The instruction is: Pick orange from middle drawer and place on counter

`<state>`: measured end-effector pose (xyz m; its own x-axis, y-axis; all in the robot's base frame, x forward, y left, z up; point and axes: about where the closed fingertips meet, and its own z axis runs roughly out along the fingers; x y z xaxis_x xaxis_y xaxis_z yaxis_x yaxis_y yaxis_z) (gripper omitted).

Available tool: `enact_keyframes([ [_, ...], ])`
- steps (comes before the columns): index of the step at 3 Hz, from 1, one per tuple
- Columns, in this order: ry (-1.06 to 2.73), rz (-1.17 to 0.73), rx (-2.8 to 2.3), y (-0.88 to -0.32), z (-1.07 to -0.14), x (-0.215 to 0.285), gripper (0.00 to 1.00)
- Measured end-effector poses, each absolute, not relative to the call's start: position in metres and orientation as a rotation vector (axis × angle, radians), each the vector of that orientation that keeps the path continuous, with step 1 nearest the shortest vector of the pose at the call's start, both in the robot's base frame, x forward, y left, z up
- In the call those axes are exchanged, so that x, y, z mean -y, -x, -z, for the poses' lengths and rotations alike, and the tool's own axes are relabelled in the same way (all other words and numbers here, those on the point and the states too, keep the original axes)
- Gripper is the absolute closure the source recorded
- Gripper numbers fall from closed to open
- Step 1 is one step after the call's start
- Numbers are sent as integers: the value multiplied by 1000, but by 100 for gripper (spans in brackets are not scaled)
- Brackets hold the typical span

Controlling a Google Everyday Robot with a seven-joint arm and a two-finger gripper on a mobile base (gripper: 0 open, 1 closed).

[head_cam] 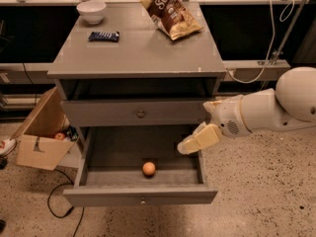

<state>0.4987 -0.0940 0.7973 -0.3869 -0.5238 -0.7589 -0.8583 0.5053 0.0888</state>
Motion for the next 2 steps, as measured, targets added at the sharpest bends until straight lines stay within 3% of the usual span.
enact_keyframes([
  [2, 1147, -480, -2132, -524, -676, 100, 0],
])
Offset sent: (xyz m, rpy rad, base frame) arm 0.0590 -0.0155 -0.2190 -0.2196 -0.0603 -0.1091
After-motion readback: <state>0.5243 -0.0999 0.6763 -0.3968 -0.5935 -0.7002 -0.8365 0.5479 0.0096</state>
